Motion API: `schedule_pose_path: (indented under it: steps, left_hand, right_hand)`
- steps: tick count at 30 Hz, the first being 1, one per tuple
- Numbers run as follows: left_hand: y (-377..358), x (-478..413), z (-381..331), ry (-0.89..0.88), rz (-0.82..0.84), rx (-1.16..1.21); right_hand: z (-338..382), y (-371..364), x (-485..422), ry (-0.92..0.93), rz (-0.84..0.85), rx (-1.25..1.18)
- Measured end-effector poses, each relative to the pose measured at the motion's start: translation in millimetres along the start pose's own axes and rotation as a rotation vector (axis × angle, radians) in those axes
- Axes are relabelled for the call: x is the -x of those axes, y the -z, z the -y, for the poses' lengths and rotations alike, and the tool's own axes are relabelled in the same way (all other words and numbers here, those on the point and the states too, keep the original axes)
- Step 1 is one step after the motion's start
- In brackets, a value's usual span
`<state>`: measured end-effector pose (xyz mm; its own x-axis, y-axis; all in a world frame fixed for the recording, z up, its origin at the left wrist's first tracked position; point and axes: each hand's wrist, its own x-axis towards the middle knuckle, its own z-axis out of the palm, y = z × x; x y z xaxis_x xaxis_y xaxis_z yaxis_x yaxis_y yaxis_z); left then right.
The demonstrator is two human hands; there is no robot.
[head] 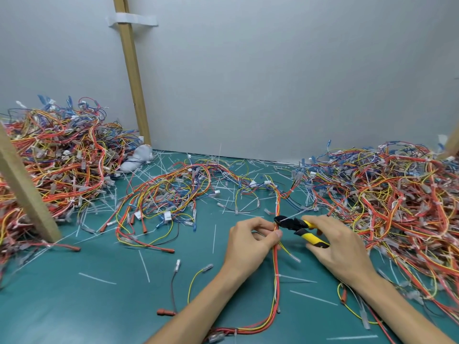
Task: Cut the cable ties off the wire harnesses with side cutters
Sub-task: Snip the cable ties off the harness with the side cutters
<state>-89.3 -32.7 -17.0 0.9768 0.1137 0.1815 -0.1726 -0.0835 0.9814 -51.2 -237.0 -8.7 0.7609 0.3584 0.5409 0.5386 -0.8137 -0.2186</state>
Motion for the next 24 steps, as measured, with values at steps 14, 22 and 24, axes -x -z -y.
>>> schedule_pose_path:
  steps: [14,22,24]
  left_hand:
    - [0.6,-2.3,4.2,0.0,0.036,0.024]
    - [1.9,-2.8,3.8,0.002,0.037,0.031]
    - [1.8,-2.7,3.6,0.003,0.039,0.03]
  right_hand:
    - [-1.8,-2.1,0.8,-0.014,-0.038,0.015]
    - [-0.4,-0.4,0.7,-0.026,-0.036,0.01]
    - [-0.1,0.1,0.7,-0.019,-0.035,0.022]
